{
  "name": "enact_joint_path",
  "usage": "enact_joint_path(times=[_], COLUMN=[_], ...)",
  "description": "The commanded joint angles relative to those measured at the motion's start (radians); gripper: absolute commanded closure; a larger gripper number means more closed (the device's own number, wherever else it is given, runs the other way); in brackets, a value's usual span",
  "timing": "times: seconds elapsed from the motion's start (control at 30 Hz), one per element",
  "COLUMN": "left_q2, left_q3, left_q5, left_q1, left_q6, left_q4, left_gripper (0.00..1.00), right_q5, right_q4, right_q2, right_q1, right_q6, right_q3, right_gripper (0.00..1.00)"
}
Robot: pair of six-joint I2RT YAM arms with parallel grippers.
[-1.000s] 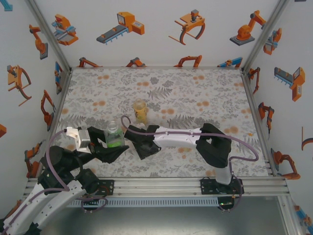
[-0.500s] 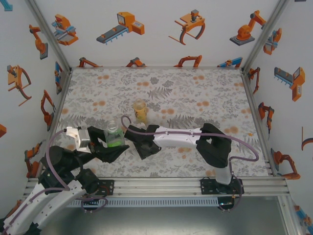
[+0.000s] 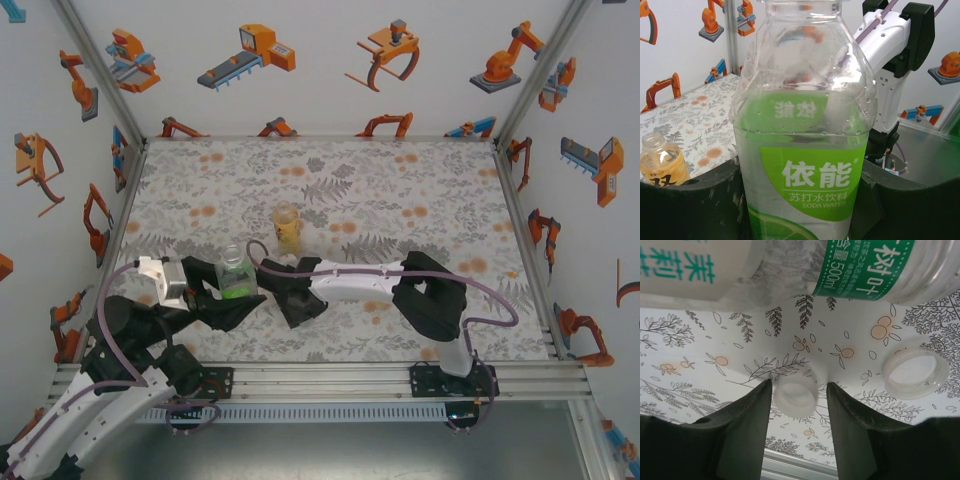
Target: Screw on the bottle caps
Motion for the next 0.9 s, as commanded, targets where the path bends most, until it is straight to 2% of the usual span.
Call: enact_joint_path(times=[0.0,0.53,0.87], left_q2=[0.002,0.001,0.002], left_q3=[-0.007,-0.004,-0.007], left_q5=[0.01,0.005,0.013], left_q1=[0.004,0.004,0.003], left_q6=[-0.017,-0.018,-0.027], left_q4=[0.036,0.037,0.045], left_gripper=[1.0,1.0,1.0], right_q5=[0.001,0.005,-0.022], right_q4=[-0.014,-0.023,-0.018], right_q2=[0.011,-0.067,-0.05], right_q1=[0.009,0.016,0.024], right_q6=[-0.011,-0.017,-0.012], right_q3=[-0.002,0.013,0.022], right_gripper=[0.53,0.5,0.51])
